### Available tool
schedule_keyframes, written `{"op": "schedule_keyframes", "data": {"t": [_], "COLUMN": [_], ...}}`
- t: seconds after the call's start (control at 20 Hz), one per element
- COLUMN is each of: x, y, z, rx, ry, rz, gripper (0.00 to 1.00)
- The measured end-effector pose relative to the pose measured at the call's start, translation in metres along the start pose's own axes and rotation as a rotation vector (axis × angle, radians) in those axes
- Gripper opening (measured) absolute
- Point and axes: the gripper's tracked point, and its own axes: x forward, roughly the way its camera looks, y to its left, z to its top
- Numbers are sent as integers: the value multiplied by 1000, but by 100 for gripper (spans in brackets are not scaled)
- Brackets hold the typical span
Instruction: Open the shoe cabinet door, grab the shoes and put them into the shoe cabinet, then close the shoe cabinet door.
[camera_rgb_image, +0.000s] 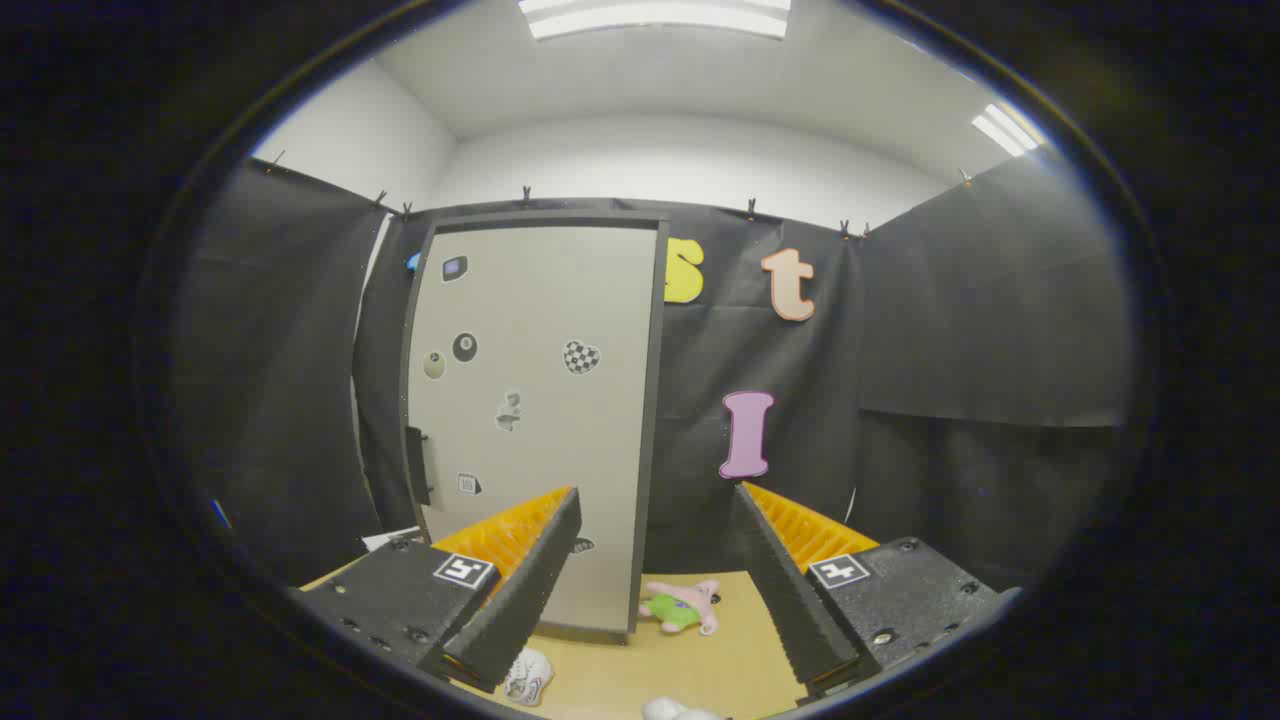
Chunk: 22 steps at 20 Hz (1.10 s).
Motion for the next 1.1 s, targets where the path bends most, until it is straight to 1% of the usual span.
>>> {"op": "schedule_keyframes", "data": {"t": [0.25,0.65,1.0,1.1], "x": [-2,-2,4,9], "y": [4,13,20,29], "z": [0,-4,-11,-13], "rx": [-18,-6,9,4], "ry": [1,7,31,34], "rz": [2,13,1,4], "gripper": [99,99,99,99]}}
